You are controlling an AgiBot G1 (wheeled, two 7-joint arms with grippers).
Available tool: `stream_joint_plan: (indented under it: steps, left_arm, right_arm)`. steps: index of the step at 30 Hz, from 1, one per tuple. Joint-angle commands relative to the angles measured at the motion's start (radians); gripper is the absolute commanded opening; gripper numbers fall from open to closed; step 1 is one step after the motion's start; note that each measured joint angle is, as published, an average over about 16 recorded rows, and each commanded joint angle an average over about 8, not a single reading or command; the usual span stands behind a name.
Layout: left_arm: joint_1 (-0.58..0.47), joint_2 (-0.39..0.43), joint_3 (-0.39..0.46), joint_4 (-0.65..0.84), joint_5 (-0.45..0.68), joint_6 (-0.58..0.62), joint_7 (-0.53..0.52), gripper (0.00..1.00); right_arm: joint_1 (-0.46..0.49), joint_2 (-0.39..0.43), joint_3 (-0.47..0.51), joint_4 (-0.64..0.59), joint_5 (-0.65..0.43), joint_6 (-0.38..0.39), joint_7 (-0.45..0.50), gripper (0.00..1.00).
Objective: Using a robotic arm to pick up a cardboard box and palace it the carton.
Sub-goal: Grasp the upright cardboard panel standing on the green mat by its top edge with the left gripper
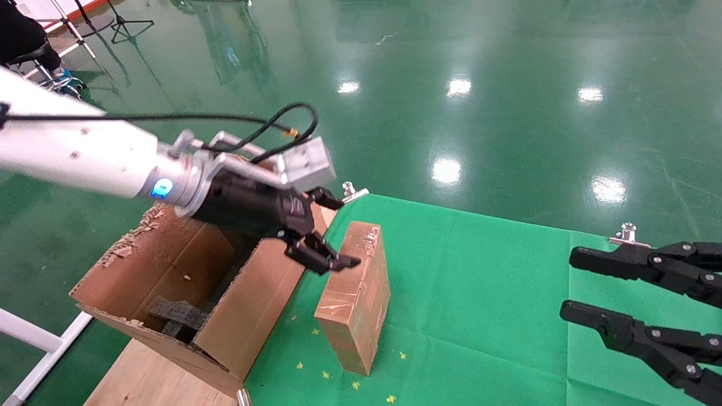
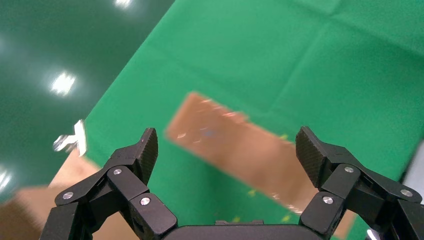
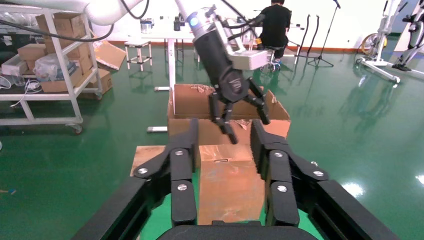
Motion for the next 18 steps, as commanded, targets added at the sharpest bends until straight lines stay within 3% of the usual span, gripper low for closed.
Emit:
stream_joint_plan:
  steps: [1,7,18]
  left_arm:
    - [-0.046,0.024,0.026,-0.012,0.076,0.010,-0.084,1.00]
    - [-0.058,0.075,0.059,0.020,0.114,0.029,-0.326,1.00]
    - [-0.045,0.116,0.094,0.051,0.169,0.009,-0.520,1.00]
  right_arm:
    - [0.000,0.000,0.000,0.000,0.000,0.000,0.000,0.00]
    - [0.000,0.000,0.000,0.000,0.000,0.000,0.000,0.00]
    - [0.000,0.000,0.000,0.000,0.000,0.000,0.000,0.00]
